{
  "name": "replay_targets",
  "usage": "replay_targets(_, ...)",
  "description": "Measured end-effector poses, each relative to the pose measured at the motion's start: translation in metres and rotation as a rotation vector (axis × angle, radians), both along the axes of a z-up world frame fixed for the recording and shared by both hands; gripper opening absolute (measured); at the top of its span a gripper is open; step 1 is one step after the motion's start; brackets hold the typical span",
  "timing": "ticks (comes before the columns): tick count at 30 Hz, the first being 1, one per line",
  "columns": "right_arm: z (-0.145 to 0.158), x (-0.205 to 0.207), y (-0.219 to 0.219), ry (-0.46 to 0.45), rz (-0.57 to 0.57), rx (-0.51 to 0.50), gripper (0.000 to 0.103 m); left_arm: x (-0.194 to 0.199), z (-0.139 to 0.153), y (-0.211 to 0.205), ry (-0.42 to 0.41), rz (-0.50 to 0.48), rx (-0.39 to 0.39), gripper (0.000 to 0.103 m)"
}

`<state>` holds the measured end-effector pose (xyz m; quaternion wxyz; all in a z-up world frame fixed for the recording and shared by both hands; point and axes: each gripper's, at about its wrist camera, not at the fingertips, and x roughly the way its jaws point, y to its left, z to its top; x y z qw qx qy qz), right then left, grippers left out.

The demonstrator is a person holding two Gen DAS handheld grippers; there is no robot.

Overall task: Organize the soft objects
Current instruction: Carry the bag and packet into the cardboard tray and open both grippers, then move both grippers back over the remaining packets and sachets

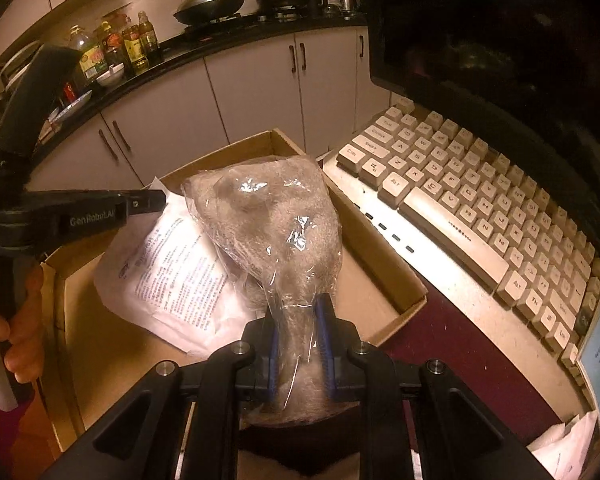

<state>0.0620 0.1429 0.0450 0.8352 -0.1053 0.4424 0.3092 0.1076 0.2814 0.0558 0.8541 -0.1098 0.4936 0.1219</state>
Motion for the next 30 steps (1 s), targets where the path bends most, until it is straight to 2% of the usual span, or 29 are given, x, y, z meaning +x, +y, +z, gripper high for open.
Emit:
replay_targets(4, -0.002, 0.005, 0.006, -0.001, 0.004, -0.001, 0.02, -0.003, 0.001, 0.002, -0.038, -0.003, -0.01, 0.007)
replay_targets(8, -0.001, 0.002, 0.008, -0.025, 0.007, -0.002, 0.024, -0.01, 0.005, 0.005, -0.097, -0.01, -0.049, 0.046)
replay_targets(10, 0.001, 0.0, 0.006, -0.026, 0.006, 0.02, 0.032, -0.014, 0.009, 0.005, -0.119, -0.01, -0.042, 0.048)
replay_targets(12, 0.006, -0.005, 0.004, -0.036, 0.006, 0.044, 0.05, -0.016, 0.011, 0.005, -0.117, -0.007, -0.029, 0.055)
replay_targets(14, 0.011, -0.01, 0.001, -0.056, 0.001, 0.056, 0.062, -0.021, 0.015, 0.005, -0.125, -0.008, -0.032, 0.059)
replay_targets(17, 0.022, -0.024, -0.006, -0.066, 0.0, 0.084, 0.064, -0.035, 0.022, 0.004, -0.151, -0.007, -0.032, 0.07)
replay_targets(24, 0.044, -0.069, -0.043, -0.091, -0.039, 0.202, 0.095, -0.084, 0.038, -0.003, -0.214, -0.005, -0.059, 0.084)
replay_targets(28, 0.043, -0.092, -0.071, -0.072, -0.059, 0.247, 0.097, -0.118, 0.041, -0.013, -0.234, -0.024, -0.099, 0.09)
replay_targets(30, 0.038, -0.103, -0.089, -0.059, -0.063, 0.264, 0.102, -0.131, 0.039, -0.017, -0.232, -0.044, -0.125, 0.091)
